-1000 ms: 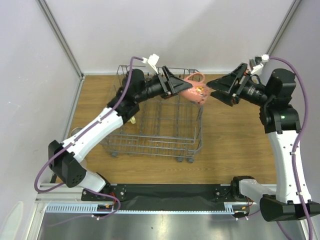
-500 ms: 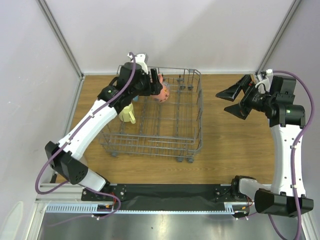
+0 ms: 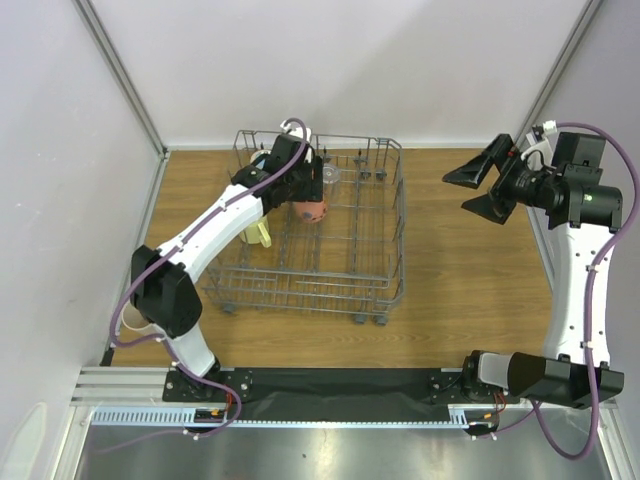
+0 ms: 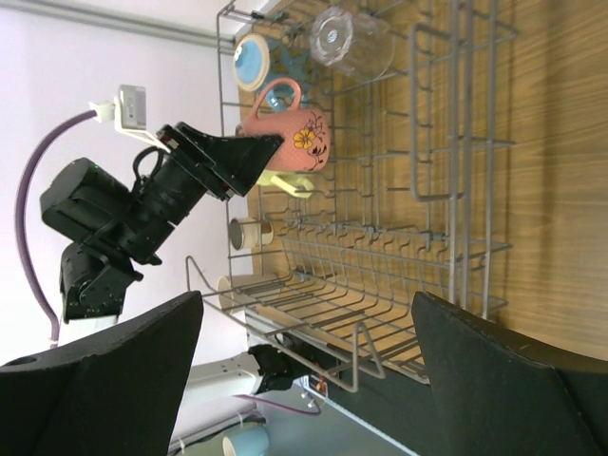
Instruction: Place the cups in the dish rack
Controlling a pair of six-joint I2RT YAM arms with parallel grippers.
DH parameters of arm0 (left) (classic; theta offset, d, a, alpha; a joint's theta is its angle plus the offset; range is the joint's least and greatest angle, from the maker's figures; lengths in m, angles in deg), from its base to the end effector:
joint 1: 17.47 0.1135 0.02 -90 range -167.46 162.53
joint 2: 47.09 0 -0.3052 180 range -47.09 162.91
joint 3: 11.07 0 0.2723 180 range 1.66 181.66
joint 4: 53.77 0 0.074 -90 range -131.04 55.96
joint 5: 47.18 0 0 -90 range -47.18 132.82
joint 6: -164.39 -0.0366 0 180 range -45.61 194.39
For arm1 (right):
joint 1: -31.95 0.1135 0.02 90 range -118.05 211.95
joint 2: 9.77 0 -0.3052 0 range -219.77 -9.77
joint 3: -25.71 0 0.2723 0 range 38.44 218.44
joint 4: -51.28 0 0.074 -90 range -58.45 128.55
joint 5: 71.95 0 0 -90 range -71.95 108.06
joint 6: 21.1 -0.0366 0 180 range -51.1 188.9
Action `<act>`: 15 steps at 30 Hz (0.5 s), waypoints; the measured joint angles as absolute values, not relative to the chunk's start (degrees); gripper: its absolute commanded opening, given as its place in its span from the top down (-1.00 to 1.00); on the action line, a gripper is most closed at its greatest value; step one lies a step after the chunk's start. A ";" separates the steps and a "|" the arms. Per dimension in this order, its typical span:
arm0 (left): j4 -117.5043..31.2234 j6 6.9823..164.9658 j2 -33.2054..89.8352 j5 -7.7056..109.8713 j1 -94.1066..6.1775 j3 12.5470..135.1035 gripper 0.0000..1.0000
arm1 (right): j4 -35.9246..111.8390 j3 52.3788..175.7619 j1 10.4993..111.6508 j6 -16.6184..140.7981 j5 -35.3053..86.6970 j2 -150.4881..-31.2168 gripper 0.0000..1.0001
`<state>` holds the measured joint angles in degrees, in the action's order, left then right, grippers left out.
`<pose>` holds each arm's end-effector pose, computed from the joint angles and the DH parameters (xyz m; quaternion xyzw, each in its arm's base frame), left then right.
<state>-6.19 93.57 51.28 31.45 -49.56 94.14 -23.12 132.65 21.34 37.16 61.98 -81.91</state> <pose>0.3580 -0.2160 0.3762 0.0607 0.9035 -0.0982 0.4128 0.2281 -0.0169 0.4954 0.1546 0.8400 0.4051 0.3261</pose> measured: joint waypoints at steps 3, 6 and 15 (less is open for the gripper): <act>-6.10 93.99 52.78 31.51 -49.50 94.14 0.99 | -23.97 132.76 19.98 38.05 62.15 -82.46 -0.99; -6.10 94.67 54.14 31.77 -49.41 94.14 1.00 | -24.36 132.98 19.74 38.77 62.41 -83.46 -0.99; -5.81 96.85 58.20 32.47 -49.41 94.17 1.00 | -24.65 133.02 19.76 39.71 62.48 -84.25 -0.99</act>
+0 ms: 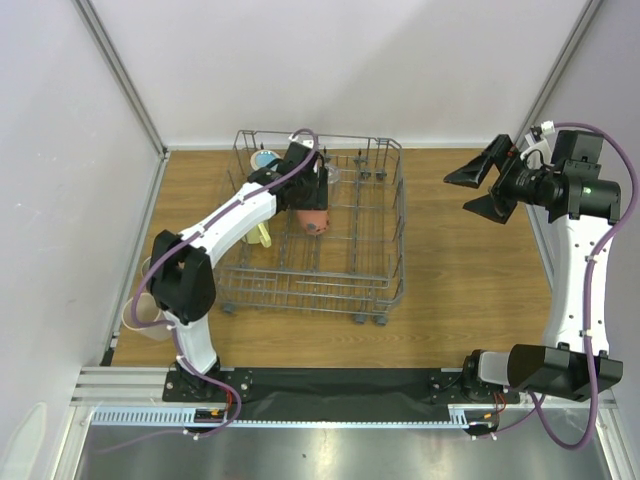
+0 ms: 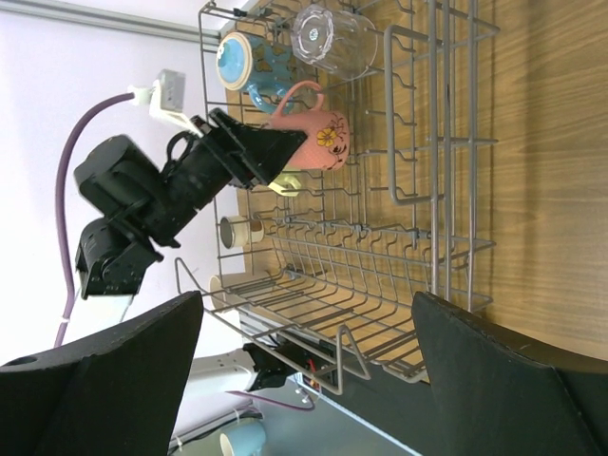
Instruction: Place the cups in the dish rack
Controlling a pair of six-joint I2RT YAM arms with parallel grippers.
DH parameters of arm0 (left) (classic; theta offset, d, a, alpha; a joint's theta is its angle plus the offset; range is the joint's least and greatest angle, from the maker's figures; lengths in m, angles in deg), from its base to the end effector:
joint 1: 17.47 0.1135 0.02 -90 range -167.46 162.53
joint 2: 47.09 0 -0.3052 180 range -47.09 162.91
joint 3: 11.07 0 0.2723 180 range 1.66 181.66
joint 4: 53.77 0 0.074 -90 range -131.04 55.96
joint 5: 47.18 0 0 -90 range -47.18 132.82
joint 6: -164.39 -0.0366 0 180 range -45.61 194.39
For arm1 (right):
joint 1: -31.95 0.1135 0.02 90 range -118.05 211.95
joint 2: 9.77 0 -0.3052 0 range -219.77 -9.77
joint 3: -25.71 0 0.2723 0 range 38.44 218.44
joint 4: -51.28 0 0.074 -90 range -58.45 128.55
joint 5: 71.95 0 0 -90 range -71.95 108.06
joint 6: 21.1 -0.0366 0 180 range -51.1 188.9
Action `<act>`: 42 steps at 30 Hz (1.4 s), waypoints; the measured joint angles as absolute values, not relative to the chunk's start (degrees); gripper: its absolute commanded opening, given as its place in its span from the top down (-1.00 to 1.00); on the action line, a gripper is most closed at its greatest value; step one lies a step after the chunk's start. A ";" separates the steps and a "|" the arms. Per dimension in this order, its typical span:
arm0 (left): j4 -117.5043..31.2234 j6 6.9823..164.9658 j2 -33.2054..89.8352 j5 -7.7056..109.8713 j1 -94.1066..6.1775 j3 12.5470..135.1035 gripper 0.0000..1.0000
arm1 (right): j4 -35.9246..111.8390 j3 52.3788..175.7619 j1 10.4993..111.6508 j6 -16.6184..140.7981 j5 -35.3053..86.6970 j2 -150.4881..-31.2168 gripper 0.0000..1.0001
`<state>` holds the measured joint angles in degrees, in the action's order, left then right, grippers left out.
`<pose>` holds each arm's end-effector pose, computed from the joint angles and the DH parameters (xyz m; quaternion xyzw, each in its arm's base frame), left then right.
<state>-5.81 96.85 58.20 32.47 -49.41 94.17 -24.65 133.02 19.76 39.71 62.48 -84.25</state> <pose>0.3823 -0.2306 0.3259 0.0446 0.9293 -0.0882 0.3559 0.2403 -0.0257 0.4868 0.1593 0.8477 0.3975 0.3131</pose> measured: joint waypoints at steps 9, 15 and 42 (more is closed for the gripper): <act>-4.81 98.56 61.70 32.91 -49.28 94.17 0.36 | -25.08 133.09 19.76 40.52 62.48 -84.25 -1.00; -4.22 98.99 61.81 33.41 -49.17 94.17 -0.45 | -25.08 133.09 19.76 40.50 62.50 -84.25 -0.99; -5.64 99.85 31.65 37.96 -49.15 93.29 -0.89 | -23.64 127.38 26.65 37.73 62.46 -82.26 -1.00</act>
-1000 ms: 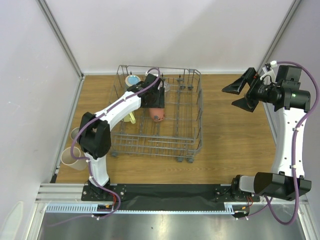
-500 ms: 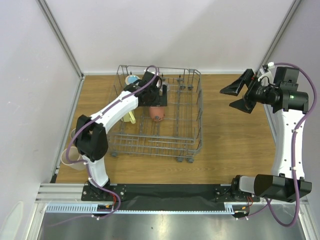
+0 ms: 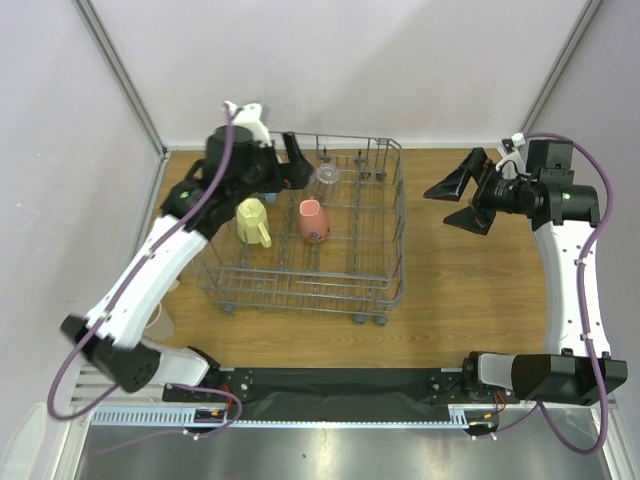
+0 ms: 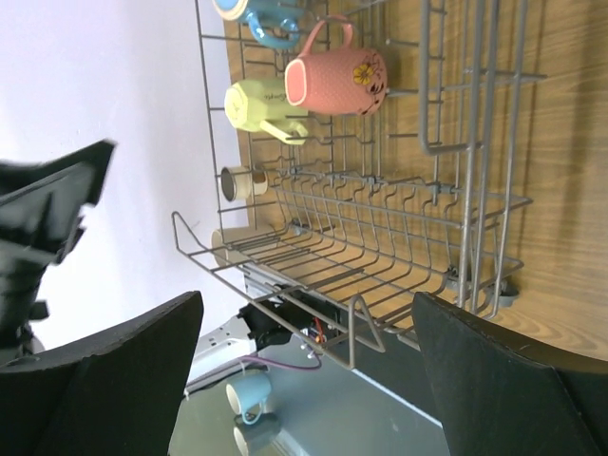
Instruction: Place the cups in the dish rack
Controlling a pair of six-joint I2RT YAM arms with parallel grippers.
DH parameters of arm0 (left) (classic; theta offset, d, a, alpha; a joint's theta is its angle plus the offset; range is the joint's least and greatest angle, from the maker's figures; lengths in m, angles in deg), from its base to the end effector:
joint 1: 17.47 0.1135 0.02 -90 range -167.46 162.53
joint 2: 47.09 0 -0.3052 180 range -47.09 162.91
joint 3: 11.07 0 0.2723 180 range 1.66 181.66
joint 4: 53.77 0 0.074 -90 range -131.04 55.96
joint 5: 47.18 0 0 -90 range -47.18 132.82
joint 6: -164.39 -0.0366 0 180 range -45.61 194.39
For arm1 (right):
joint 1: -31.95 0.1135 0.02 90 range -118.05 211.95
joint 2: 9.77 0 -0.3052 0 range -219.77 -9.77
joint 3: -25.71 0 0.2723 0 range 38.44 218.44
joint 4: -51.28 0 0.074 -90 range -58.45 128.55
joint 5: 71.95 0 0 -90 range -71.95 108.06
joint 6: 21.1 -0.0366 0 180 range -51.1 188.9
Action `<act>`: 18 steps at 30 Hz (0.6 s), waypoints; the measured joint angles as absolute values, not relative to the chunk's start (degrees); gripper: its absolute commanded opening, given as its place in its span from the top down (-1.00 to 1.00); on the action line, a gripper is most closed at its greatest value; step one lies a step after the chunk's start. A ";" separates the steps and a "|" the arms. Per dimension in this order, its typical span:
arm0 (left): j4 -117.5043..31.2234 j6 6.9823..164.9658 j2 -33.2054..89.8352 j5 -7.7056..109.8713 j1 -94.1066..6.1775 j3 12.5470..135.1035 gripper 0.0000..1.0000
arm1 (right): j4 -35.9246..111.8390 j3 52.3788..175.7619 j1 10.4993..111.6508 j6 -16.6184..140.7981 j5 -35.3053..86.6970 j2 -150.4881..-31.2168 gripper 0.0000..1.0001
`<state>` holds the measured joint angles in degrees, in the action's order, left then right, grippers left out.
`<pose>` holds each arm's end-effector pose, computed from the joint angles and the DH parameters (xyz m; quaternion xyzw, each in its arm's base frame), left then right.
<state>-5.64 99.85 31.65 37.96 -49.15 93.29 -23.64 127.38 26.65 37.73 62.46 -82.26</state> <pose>0.2637 -0.1591 0.4883 0.0216 0.8308 -0.2345 0.5043 0.2372 0.0037 0.4656 0.1331 0.8591 0.4193 0.2616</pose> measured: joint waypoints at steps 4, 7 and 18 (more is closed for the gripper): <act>-1.33 99.76 25.53 32.25 -48.16 93.29 -0.83 | -23.29 127.25 28.35 37.40 62.48 -82.26 -0.99; 4.59 101.38 22.73 29.48 -43.38 93.29 -0.75 | -23.07 127.12 29.97 37.40 62.46 -82.26 -0.99; 19.89 109.07 21.40 29.22 -18.70 86.71 -0.79 | -21.74 124.50 36.40 36.55 62.44 -82.19 -0.99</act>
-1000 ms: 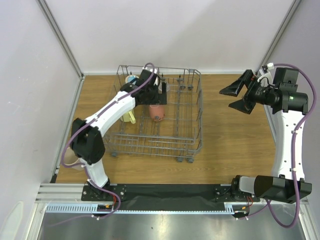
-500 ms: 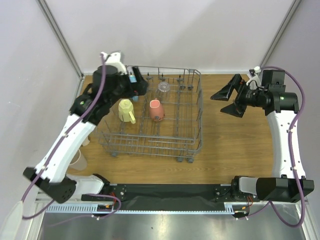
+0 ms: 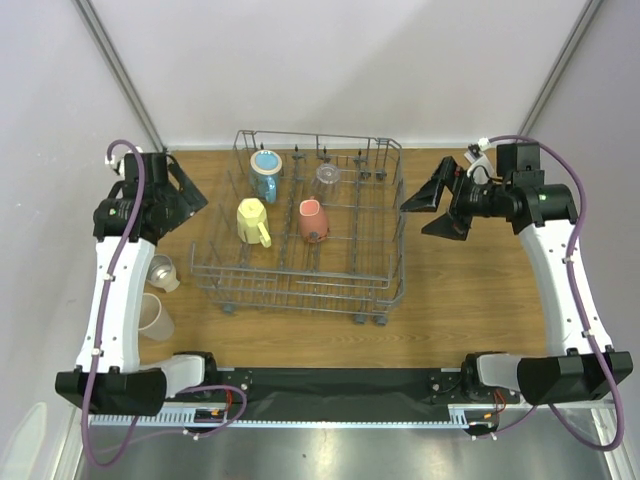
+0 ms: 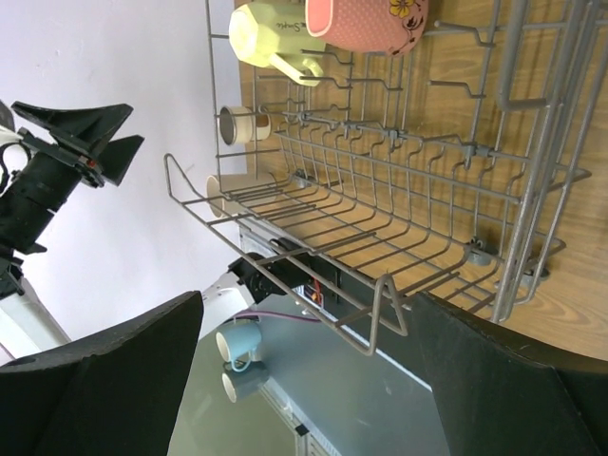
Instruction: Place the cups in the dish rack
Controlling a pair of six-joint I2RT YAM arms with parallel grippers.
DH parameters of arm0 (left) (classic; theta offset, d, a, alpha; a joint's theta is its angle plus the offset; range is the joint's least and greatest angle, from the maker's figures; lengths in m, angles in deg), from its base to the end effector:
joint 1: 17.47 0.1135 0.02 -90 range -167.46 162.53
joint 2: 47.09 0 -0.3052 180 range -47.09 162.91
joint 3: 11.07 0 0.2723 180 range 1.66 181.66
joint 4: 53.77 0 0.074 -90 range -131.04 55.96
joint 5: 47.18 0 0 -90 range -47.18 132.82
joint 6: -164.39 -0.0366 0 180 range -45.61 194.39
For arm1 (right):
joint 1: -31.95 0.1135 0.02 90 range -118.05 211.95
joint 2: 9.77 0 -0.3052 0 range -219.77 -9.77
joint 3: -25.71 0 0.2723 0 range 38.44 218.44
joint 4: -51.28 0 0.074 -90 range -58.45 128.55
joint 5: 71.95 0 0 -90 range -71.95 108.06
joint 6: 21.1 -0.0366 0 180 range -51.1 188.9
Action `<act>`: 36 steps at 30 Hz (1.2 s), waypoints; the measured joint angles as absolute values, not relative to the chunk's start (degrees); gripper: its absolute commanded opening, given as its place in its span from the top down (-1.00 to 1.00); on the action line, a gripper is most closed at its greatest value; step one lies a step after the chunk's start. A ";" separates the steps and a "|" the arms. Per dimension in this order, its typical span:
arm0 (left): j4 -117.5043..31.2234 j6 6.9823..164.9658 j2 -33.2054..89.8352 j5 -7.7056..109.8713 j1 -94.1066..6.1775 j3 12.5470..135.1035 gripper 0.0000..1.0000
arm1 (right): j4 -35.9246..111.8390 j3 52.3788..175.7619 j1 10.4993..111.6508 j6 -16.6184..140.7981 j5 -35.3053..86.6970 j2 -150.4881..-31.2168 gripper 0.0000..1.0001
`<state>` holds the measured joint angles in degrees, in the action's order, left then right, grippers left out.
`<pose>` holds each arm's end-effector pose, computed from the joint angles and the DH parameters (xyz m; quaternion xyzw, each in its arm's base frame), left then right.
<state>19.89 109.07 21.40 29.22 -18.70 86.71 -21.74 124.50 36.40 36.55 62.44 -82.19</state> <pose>0.2240 0.0038 0.4540 -0.3074 0.8633 -0.0149 0.3999 0.2378 0.0442 0.4526 0.0720 0.8687 0.4410 0.2137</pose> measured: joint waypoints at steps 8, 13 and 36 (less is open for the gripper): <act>25.55 115.37 25.77 17.76 -17.67 88.96 -0.99 | -24.38 132.93 36.44 38.80 60.80 -85.63 -0.99; 27.30 119.61 32.81 13.15 -16.06 89.03 -0.99 | -26.07 139.89 36.44 40.74 59.22 -89.04 -1.00; 24.04 129.40 51.04 8.01 -10.33 82.78 -0.53 | -30.96 148.89 35.04 43.74 55.79 -98.15 -0.99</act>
<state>24.04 129.40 51.04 8.01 -10.33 82.78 -30.96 148.89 35.04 43.74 55.79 -98.15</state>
